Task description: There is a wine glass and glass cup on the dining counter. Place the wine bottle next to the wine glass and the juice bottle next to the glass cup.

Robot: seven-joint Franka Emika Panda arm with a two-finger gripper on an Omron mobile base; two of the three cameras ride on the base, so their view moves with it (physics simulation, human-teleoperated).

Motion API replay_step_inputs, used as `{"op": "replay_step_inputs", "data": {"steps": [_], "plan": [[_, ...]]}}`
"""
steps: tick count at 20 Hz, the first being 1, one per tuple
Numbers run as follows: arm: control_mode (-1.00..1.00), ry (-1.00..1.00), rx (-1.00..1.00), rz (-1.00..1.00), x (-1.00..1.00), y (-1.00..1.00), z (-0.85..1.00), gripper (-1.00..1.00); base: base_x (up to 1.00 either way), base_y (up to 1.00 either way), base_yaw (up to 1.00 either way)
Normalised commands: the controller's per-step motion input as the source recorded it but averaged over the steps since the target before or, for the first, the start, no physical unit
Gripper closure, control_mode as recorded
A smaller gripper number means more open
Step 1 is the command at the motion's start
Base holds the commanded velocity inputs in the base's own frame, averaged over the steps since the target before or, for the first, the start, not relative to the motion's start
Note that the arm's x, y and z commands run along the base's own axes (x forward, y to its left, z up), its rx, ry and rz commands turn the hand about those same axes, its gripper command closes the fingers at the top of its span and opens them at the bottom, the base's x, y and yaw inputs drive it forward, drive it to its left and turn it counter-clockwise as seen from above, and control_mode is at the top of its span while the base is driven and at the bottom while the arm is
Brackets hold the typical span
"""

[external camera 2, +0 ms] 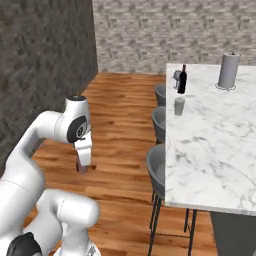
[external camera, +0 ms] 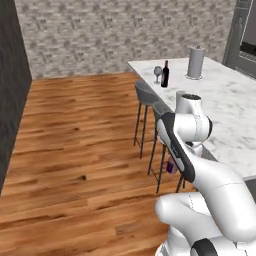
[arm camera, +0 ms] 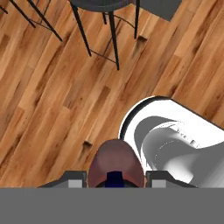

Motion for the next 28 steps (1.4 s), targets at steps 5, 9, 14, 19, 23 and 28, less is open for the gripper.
{"op": "replay_step_inputs", "data": {"steps": [5,9,14,19,23,28], "plan": [[1.00,0.00,0.00,0.00,0.00,0.00,0.00,1.00,0.57,0.35,-0.55],[1.00,0.00,0.00,0.00,0.00,0.00,0.00,1.00,0.57,0.35,-0.55],[1.00,0.00,0.00,0.00,0.00,0.00,0.00,1.00,0.57,0.36,-0.55],[1.00,0.00,0.00,0.00,0.00,0.00,0.00,1.00,0.48,0.52,-0.38],[1.00,0.00,0.00,0.00,0.00,0.00,0.00,1.00,0.38,0.64,-0.29],[1.00,0.00,0.00,0.00,0.00,0.00,0.00,1.00,0.33,0.65,-0.30]]}}
